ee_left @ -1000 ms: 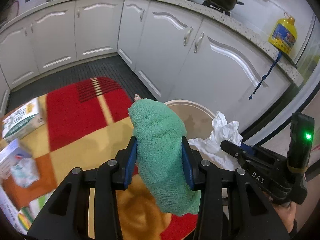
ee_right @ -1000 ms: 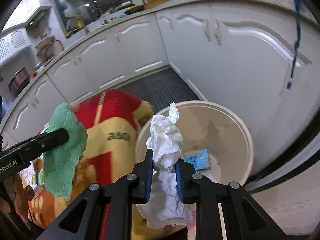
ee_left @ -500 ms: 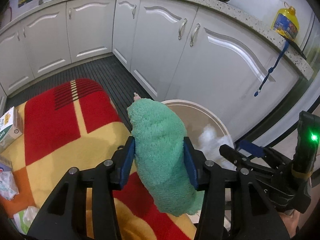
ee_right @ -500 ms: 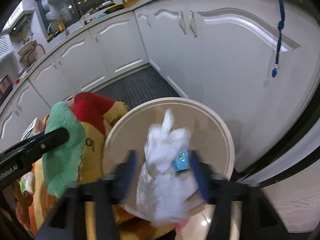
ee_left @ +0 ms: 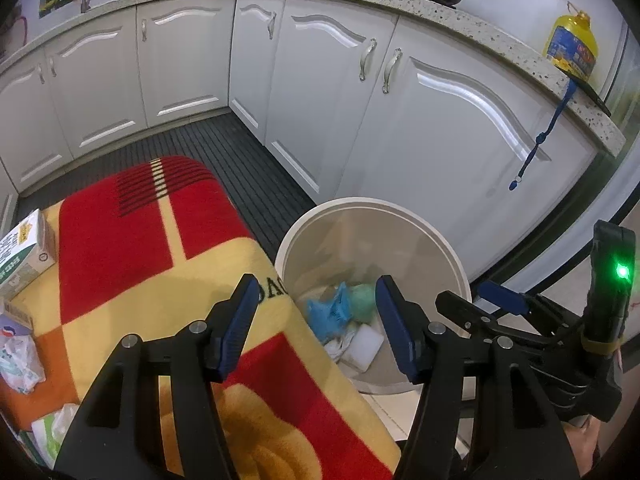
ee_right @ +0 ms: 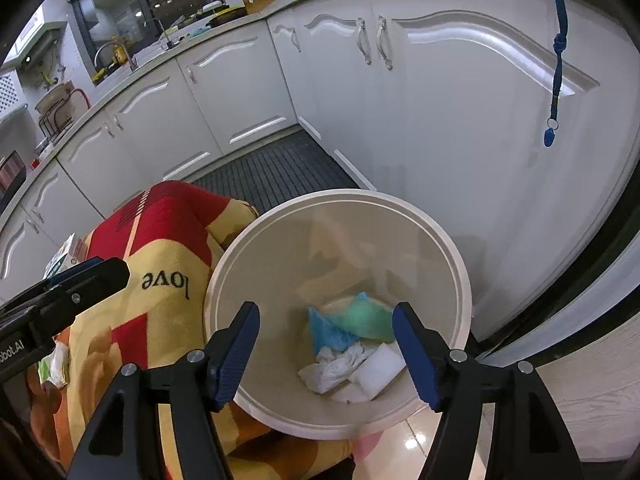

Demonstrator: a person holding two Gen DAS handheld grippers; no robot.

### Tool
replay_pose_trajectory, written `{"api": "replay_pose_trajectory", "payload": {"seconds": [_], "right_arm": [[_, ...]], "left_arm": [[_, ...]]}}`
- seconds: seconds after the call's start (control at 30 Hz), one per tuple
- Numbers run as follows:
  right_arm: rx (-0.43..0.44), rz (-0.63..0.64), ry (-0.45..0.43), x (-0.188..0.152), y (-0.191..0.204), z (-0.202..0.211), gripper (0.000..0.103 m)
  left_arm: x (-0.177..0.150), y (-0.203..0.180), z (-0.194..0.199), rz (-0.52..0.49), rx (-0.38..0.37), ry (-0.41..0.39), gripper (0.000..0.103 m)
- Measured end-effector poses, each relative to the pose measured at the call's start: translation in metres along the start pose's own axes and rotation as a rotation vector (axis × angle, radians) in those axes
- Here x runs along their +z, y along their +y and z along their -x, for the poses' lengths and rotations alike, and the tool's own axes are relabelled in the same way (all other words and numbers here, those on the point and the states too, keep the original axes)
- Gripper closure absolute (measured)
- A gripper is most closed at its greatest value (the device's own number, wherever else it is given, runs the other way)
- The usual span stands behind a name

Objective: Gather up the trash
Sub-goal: 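Move both tools back over the table toward the remaining trash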

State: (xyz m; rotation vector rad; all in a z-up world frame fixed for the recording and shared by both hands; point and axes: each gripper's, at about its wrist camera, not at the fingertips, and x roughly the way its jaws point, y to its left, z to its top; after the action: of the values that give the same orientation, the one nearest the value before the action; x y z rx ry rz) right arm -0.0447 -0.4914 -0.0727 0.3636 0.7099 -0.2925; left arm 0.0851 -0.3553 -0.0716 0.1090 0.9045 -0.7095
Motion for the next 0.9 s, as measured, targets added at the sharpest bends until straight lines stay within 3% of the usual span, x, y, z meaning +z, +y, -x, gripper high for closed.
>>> {"api": "replay_pose_trajectory", "payload": {"seconds": [0.5, 0.9], "right_arm": [[0.031, 0.051, -0.008, -0.009, 0.035, 0.016, 0.033], [0.130, 0.161, -0.004, -0.026, 0.111, 0.033, 0.030]], "left_arm": [[-0.019, 0.030, 0.040, 0.036, 0.078, -0.040, 0.044], [-0.055, 0.091, 0.103, 0.137, 0.147, -0.070, 0.044]]}}
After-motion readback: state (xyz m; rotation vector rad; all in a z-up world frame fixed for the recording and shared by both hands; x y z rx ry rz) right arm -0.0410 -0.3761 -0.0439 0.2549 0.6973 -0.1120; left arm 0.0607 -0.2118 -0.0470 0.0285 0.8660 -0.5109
